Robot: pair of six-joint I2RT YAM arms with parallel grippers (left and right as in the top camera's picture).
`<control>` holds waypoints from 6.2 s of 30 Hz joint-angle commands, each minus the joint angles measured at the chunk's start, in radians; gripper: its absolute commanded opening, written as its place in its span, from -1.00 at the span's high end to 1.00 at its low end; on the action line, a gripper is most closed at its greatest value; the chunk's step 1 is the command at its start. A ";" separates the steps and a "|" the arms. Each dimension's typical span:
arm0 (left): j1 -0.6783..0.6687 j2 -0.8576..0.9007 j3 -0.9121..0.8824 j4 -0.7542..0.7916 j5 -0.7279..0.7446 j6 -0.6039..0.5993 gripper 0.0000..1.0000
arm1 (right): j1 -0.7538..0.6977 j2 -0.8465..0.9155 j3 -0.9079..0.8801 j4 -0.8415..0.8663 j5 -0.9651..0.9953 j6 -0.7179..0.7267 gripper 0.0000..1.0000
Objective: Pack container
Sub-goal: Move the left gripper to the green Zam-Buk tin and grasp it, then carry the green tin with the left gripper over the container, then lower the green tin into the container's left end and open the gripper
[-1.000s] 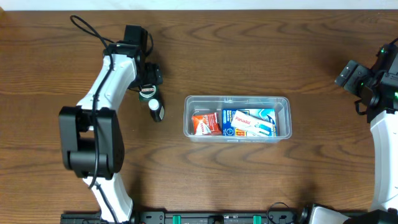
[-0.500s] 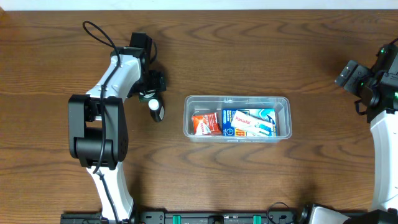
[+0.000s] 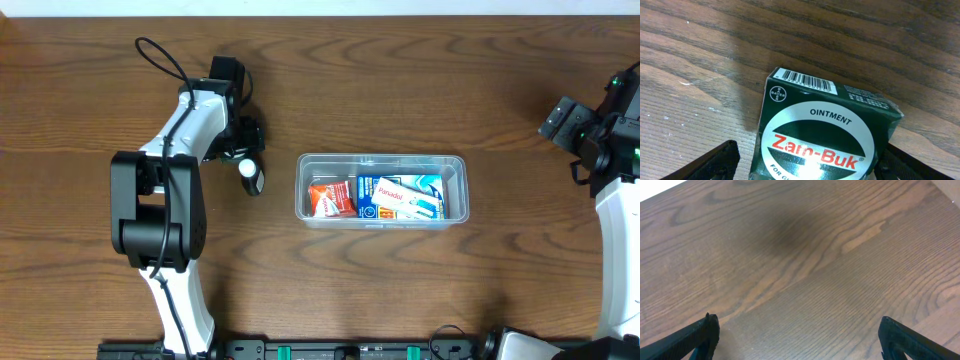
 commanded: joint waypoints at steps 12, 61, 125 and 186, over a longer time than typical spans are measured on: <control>0.000 0.018 -0.011 -0.015 -0.003 0.005 -0.37 | -0.005 -0.001 0.011 -0.001 0.000 0.013 -0.99; -0.546 -0.370 0.013 -0.395 0.117 -0.191 -0.34 | -0.005 -0.001 0.011 -0.001 0.000 0.013 -0.98; -0.566 -0.212 -0.110 -0.050 0.114 -0.219 -0.69 | -0.005 -0.001 0.011 -0.001 0.000 0.013 -0.99; -0.565 -0.130 -0.111 0.059 -0.094 -0.206 0.79 | -0.005 -0.001 0.011 -0.001 0.000 0.013 -0.98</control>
